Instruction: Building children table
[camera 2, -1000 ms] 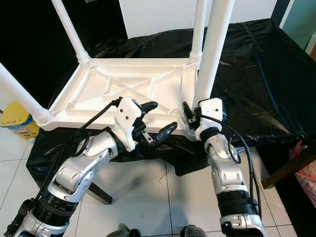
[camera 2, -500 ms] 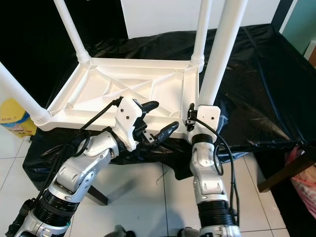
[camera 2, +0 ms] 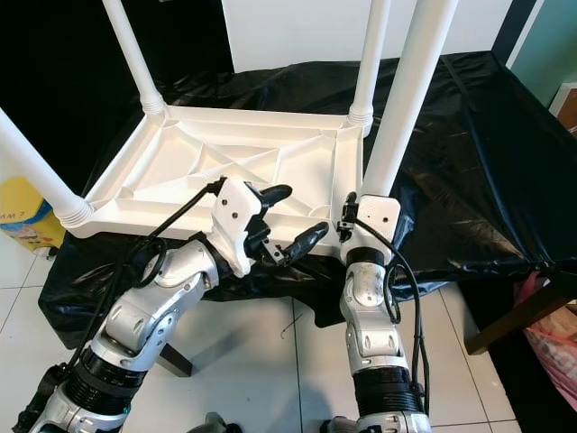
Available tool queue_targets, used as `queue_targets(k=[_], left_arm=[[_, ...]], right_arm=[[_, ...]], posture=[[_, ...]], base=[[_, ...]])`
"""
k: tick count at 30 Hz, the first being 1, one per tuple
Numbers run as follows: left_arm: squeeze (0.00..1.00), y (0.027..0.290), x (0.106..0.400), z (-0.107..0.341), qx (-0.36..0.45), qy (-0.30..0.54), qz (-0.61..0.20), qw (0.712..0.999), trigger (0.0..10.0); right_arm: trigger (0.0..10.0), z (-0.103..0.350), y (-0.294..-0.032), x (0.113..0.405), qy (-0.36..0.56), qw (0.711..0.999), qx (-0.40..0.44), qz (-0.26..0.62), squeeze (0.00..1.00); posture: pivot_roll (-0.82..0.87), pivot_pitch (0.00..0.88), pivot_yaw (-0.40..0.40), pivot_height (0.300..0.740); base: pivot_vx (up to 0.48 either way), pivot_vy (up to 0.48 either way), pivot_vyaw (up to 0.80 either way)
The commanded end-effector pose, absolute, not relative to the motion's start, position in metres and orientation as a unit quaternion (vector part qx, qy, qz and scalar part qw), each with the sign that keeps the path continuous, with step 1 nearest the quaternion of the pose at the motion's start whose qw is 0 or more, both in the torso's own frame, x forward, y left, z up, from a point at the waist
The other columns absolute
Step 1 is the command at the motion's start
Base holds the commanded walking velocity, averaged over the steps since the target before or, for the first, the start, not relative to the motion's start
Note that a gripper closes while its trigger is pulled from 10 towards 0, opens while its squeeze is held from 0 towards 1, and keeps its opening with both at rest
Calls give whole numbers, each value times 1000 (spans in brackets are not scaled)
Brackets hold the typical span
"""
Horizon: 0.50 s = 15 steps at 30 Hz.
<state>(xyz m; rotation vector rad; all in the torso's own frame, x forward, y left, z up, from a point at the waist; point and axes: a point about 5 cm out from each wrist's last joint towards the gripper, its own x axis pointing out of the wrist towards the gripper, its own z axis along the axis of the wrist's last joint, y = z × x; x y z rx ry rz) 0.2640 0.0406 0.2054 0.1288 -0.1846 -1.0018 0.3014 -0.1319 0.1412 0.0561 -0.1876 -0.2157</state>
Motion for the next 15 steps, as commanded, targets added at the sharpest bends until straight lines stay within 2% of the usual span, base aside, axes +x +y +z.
queue_targets(k=[1, 4, 5, 15], left_arm=[[0, 42, 261, 206, 66, -94, -479, 870, 10000], [0, 42, 261, 206, 66, -94, -480, 870, 10000], [0, 42, 261, 206, 66, -94, -480, 870, 10000], [0, 41, 262, 206, 65, -94, -481, 869, 10000]], right_arm=[[10000, 121, -128, 296, -50, 993, 40, -98, 0], [10000, 122, -128, 296, -56, 994, 46, -86, 0], [10000, 123, -128, 296, -62, 994, 50, -78, 1000], [10000, 135, -128, 295, -105, 993, 42, -16, 1000]], posture=[[13, 61, 28, 740], [13, 61, 28, 740], [11, 61, 28, 740], [4, 64, 27, 740]], base=[[0, 0, 0], [0, 0, 0], [0, 0, 0], [0, 0, 0]])
